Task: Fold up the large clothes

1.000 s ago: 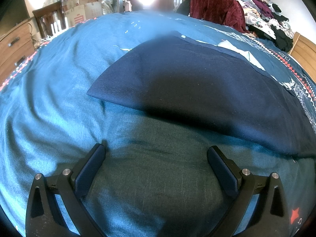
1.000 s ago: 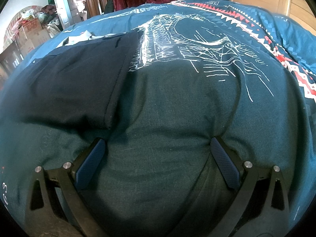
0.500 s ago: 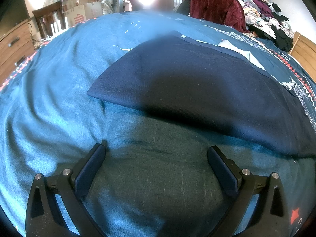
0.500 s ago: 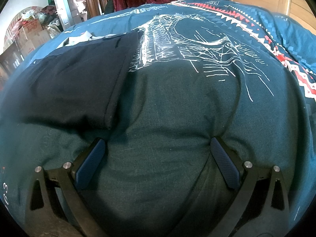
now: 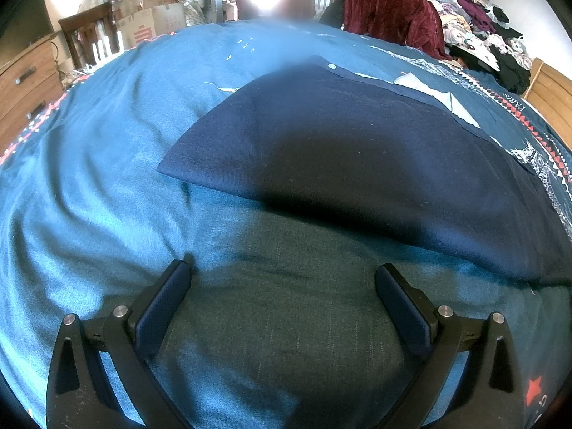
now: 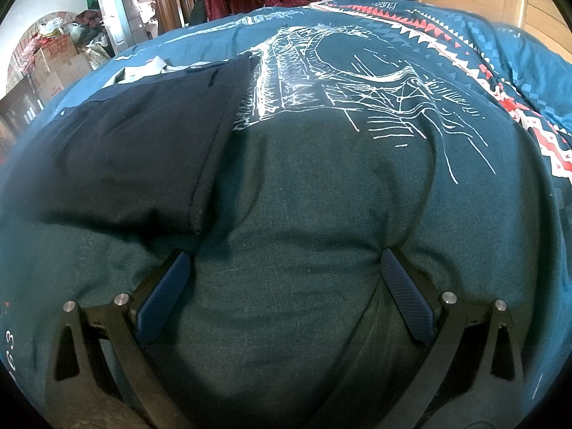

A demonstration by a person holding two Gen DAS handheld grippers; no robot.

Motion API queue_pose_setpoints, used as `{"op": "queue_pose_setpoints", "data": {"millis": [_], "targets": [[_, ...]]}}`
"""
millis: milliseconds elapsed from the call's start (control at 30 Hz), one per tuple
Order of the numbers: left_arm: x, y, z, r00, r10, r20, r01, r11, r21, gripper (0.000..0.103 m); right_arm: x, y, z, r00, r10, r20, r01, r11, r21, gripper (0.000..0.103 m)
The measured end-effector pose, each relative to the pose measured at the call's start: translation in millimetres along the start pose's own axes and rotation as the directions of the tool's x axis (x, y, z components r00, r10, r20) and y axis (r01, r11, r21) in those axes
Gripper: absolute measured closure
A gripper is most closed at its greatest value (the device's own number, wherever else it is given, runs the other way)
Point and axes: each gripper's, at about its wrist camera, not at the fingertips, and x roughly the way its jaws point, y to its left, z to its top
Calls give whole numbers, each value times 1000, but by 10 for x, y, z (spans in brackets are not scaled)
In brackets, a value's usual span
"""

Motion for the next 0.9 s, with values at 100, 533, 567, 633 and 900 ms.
{"op": "queue_pose_setpoints", "data": {"millis": [100,533,567,633,900], "targets": [[-1,0,0,1000,0,0,0,1000,0,0,0,-2,0,1000,1,0,-1,1000,0,0],[-219,414,124,968,-252,3,248,951,-182,0,-56,55,-26,1000,-15,8,15,1000,-3,0],[-243,507,144,955,-297,18,293,928,-231,0,-54,67,-24,1000,-17,7,17,1000,-4,0],[-249,688,184,923,-380,58,377,868,-324,1,-49,75,-23,1000,-20,7,20,1000,-6,0],[25,792,381,911,-405,79,401,824,-401,5,-50,35,-34,1000,-19,4,19,1000,-5,0]]}}
